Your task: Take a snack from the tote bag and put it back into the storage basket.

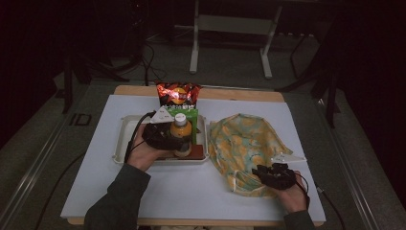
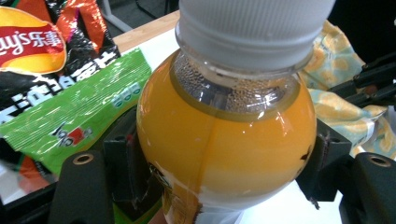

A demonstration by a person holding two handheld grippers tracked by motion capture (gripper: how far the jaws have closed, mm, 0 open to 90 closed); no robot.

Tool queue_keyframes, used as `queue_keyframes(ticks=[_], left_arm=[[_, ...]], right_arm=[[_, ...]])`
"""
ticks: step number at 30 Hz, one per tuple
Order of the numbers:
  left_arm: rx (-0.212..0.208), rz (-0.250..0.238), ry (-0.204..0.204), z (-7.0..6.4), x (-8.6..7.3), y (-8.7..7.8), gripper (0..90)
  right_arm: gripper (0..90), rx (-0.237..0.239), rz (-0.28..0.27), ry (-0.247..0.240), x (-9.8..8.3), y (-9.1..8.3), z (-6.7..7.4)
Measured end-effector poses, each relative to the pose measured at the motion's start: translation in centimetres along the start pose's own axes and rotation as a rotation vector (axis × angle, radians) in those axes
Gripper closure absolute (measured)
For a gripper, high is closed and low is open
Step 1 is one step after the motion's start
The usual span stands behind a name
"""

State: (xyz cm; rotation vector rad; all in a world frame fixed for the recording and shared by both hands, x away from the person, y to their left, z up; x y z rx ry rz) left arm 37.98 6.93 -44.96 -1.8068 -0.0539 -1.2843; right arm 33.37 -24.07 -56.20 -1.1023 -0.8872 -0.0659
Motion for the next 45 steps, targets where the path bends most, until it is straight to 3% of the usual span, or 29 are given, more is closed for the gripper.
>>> queue_keyframes(ticks=[14,35,45], left_arm=[[0.03,-0.003,0.004,1.5,-0.7,-1.3,30.2],[0.074,-0.01,-0.024,4.3,-2.1,-3.6,30.1],[0.068,-0.034,-0.043,5.4,-2.7,-5.0,30.1]], right_arm=[[66.0,0.002,0.003,0.002,-0.1,0.0,-0.1],[65.9,0.001,0.008,-0.001,-0.1,0.1,-0.1],[65.7,0.003,0.01,-0.002,-0.2,0.1,-0.1]])
Point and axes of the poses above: each handheld gripper's, and its own axes: y roughly forward along the jaws, x roughly out of its top, z roughly to its left, the point moved 8 cm from there along y, roughly forward along the jaws, and after that the axes turned 6 degrees about z, right-handed, at the moved point
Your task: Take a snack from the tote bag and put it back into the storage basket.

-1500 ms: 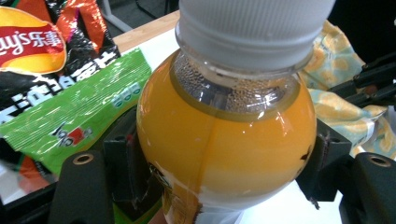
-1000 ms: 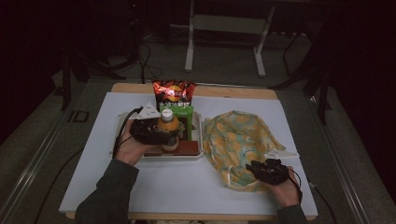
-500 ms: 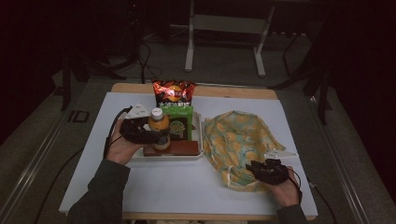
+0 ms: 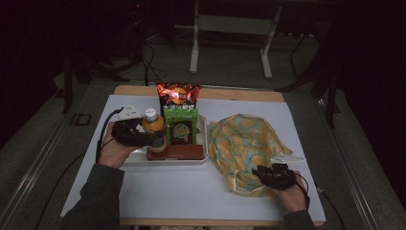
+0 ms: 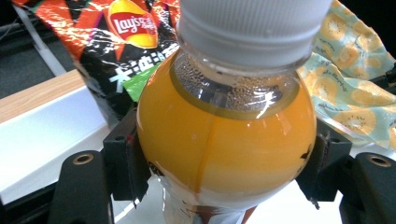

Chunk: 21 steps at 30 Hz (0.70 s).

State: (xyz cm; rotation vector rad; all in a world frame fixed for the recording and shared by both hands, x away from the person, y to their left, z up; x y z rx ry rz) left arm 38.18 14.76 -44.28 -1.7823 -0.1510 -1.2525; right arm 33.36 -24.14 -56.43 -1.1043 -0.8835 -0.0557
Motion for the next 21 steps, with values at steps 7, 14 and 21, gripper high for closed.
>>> queue_keyframes(ticks=[7,14,21], left_arm=[[0.013,-0.001,-0.007,0.9,-0.5,-0.6,30.1],[0.023,0.002,-0.014,1.7,-1.2,-1.2,30.1],[0.04,0.006,-0.025,2.6,-1.9,-1.7,30.1]], right_arm=[[65.7,0.0,0.001,-0.003,0.0,0.1,0.0],[65.7,0.0,0.0,-0.004,-0.1,0.1,-0.1],[65.7,-0.003,0.003,0.0,-0.1,0.1,-0.1]])
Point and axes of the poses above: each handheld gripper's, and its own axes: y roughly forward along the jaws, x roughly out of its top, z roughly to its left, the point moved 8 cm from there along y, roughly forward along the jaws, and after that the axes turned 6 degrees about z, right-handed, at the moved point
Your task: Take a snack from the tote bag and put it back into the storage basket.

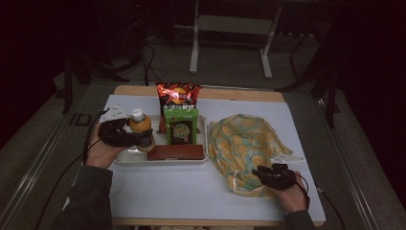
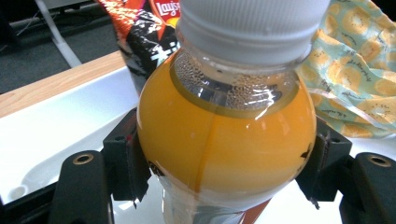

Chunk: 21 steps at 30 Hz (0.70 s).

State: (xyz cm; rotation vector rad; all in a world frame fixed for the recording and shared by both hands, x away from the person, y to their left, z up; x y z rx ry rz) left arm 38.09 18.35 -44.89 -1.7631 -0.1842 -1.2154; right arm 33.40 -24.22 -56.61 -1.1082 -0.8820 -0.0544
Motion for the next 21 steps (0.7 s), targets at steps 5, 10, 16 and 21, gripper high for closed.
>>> queue_keyframes(ticks=[5,10,16,21], left_arm=[[0.015,-0.003,-0.012,0.8,-0.5,-0.5,30.1],[0.02,0.001,-0.017,1.4,-1.0,-0.6,30.2],[0.013,-0.004,-0.021,1.9,-1.4,-0.8,30.2],[0.016,-0.002,-0.03,2.4,-1.9,-0.8,30.2]], right_arm=[[65.7,0.001,0.0,0.001,0.0,0.0,0.0],[65.7,0.003,-0.001,-0.001,0.0,0.0,0.1],[65.7,0.002,0.0,0.0,0.0,-0.1,0.1],[65.7,0.001,-0.001,0.004,0.0,-0.1,0.1]])
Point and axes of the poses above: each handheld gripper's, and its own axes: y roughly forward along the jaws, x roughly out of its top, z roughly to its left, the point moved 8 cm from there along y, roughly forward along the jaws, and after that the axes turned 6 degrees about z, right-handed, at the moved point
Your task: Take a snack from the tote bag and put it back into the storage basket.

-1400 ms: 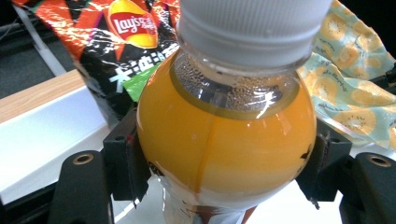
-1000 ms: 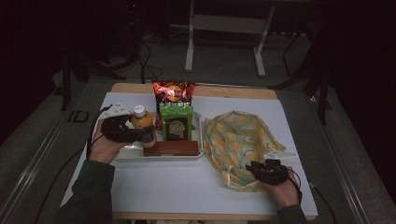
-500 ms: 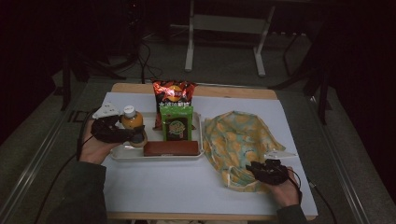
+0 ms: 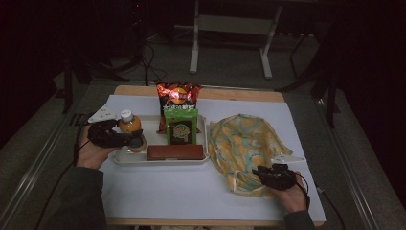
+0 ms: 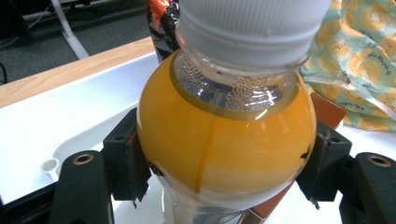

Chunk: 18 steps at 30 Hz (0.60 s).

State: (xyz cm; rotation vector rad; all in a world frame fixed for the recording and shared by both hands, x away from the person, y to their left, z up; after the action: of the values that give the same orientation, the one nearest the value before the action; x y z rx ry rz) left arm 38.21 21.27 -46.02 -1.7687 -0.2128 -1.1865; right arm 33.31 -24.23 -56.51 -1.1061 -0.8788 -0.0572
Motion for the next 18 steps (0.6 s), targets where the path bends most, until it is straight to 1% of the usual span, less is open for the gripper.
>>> queue_keyframes(ticks=[8,14,18], left_arm=[[0.001,0.006,-0.003,0.2,-0.8,0.4,30.1],[0.004,0.008,-0.003,0.4,-1.1,0.5,30.1],[0.007,0.015,-0.001,0.5,-1.4,0.7,30.1]], right_arm=[[65.7,-0.002,0.001,-0.005,0.0,0.1,0.0],[65.7,-0.001,0.0,-0.001,0.0,0.1,0.0],[65.7,0.0,0.001,-0.007,0.0,0.2,0.2]])
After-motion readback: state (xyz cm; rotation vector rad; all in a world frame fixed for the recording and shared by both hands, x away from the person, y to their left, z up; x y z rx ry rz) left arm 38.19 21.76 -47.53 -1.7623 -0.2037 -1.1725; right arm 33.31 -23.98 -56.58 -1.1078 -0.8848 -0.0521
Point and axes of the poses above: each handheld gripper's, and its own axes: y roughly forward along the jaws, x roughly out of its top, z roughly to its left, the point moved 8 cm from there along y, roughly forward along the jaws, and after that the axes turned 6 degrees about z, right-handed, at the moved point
